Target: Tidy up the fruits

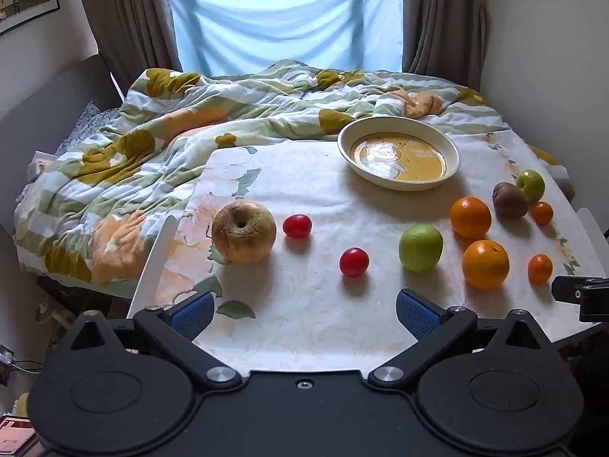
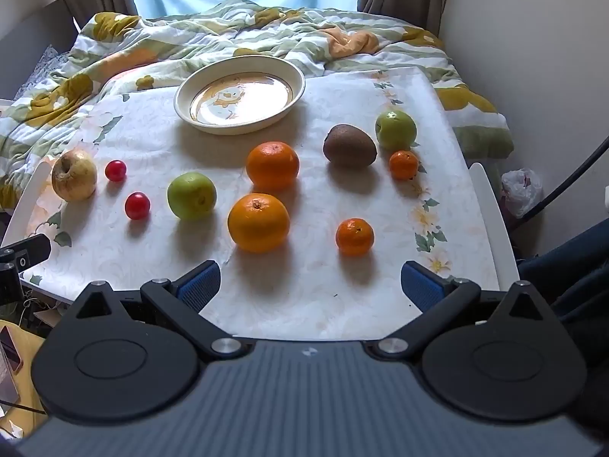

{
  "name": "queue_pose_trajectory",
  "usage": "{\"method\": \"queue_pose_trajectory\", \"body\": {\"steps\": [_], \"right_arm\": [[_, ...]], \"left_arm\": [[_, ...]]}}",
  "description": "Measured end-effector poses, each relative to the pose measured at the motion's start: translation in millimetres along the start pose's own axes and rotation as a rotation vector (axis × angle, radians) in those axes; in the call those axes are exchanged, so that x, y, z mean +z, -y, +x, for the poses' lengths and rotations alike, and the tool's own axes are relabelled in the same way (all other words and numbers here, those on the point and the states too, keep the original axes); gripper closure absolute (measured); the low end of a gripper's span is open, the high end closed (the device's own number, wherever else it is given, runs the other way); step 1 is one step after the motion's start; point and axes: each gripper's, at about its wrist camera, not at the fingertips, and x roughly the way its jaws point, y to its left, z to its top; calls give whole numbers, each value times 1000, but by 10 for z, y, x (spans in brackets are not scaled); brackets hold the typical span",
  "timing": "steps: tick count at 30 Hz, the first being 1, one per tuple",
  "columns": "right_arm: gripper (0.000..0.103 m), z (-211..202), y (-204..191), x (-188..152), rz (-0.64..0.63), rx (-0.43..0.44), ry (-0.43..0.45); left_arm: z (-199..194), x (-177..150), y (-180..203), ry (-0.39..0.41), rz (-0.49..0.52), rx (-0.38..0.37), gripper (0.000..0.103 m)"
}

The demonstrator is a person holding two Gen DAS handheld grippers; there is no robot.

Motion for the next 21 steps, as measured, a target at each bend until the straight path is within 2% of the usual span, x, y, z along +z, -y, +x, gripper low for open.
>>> {"method": "queue_pose_trajectory", "body": {"steps": [21], "right_arm": [[0, 23, -10, 36, 1, 4, 0]], "left_arm": [[46, 26, -112, 13, -26, -12, 0]]}}
